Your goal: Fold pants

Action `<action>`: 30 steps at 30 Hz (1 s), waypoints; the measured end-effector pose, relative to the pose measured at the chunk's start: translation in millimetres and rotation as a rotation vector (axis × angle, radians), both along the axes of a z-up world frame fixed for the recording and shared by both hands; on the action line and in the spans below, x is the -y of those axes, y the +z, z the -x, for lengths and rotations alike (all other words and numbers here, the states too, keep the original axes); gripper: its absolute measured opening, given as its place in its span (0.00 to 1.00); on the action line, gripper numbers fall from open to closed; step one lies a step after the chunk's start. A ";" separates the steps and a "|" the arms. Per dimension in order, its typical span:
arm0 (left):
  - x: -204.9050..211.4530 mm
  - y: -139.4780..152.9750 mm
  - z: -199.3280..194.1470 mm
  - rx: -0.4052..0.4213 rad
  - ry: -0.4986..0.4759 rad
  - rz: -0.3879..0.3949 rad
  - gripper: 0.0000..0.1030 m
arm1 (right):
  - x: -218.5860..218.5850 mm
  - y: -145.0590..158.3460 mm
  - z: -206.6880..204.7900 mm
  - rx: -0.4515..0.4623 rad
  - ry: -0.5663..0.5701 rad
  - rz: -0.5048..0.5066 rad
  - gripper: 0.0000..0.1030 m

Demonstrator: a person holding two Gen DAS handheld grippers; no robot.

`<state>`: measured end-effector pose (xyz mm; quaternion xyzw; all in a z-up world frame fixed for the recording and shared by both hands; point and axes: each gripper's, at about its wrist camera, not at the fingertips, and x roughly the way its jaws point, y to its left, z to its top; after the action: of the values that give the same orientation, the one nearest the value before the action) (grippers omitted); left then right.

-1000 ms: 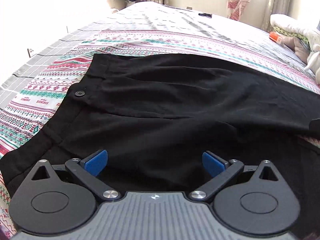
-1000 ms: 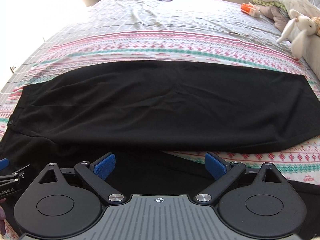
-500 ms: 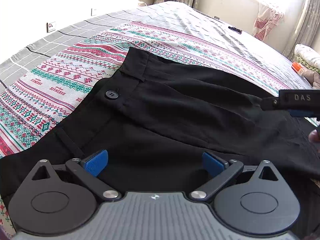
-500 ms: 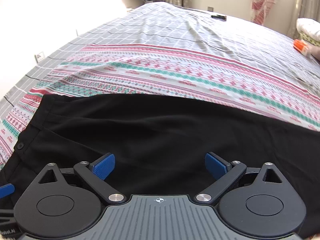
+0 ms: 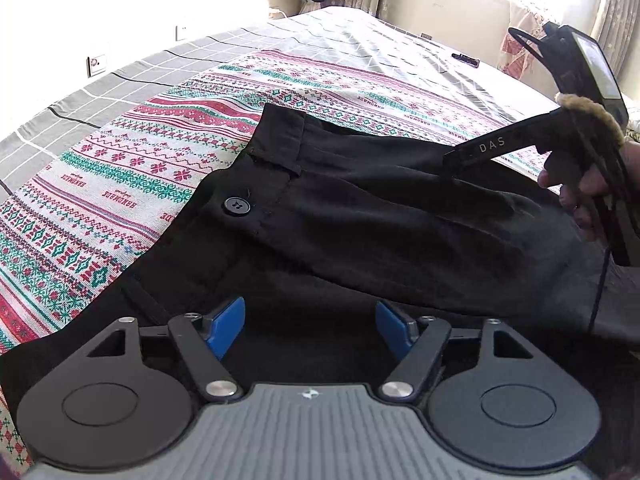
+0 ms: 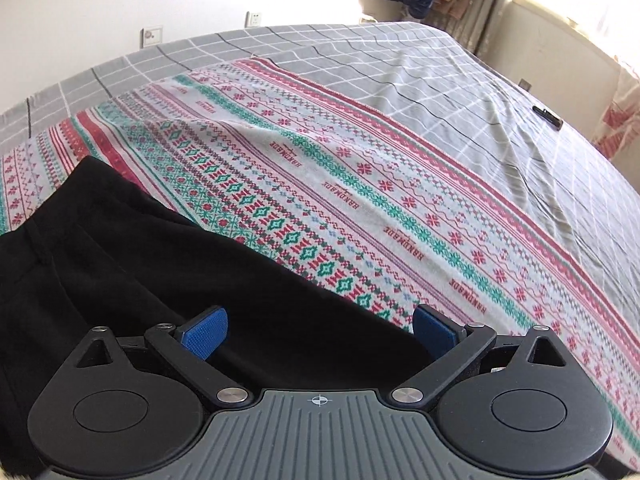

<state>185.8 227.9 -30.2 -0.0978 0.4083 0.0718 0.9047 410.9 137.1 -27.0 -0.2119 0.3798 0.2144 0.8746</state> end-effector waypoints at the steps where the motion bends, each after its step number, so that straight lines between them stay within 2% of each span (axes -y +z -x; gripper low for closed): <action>1: -1.1 0.3 -0.8 -0.002 0.003 0.007 0.80 | -0.6 -1.7 -6.2 -0.006 0.004 0.006 0.97; 4: -3.2 -1.5 -4.0 -0.005 0.006 0.022 0.80 | -0.1 -6.8 -20.9 -0.025 -0.011 0.006 0.96; 8: -3.3 -5.5 -5.4 -0.011 -0.011 0.013 0.80 | 3.5 -17.1 -33.6 -0.095 -0.034 -0.034 0.94; 10: -5.2 -5.3 -5.8 -0.012 -0.016 0.023 0.80 | 10.2 -18.5 -35.2 -0.142 -0.060 -0.119 0.89; 11: -5.7 -4.9 -5.7 -0.013 -0.015 0.029 0.80 | 13.9 -18.5 -35.4 -0.169 -0.065 -0.163 0.78; 13: -6.7 -4.1 -6.6 -0.019 -0.011 0.039 0.80 | 14.9 -16.2 -28.6 -0.161 -0.052 -0.184 0.67; 14: -7.2 -3.8 -7.1 -0.023 -0.009 0.041 0.80 | 14.4 -14.4 -25.0 -0.160 -0.043 -0.193 0.54; 15: -7.2 -3.4 -7.0 -0.027 -0.008 0.042 0.80 | 14.1 -12.2 -22.6 -0.168 -0.046 -0.209 0.31; 17: -7.2 -2.5 -5.9 -0.033 -0.005 0.046 0.80 | 13.3 -7.3 -20.6 -0.189 -0.100 -0.231 0.16; 18: -7.4 -2.2 -5.4 -0.036 -0.006 0.049 0.80 | 12.7 -3.6 -16.8 -0.186 -0.110 -0.235 0.12; 22: -9.9 1.4 -0.9 -0.051 0.017 0.085 0.80 | 12.3 26.1 10.1 -0.116 -0.130 -0.236 0.08; 28: -7.0 16.5 15.9 -0.036 0.018 0.222 0.80 | 18.6 76.9 72.7 -0.036 -0.122 -0.233 0.06; 30: -3.6 23.2 23.7 -0.017 0.004 0.247 0.80 | 21.0 91.4 98.8 -0.013 -0.105 -0.234 0.06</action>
<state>162.2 231.5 -7.0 -0.2087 0.4217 0.0239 0.8821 312.1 116.2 64.4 -0.0866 0.3684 0.2126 0.9009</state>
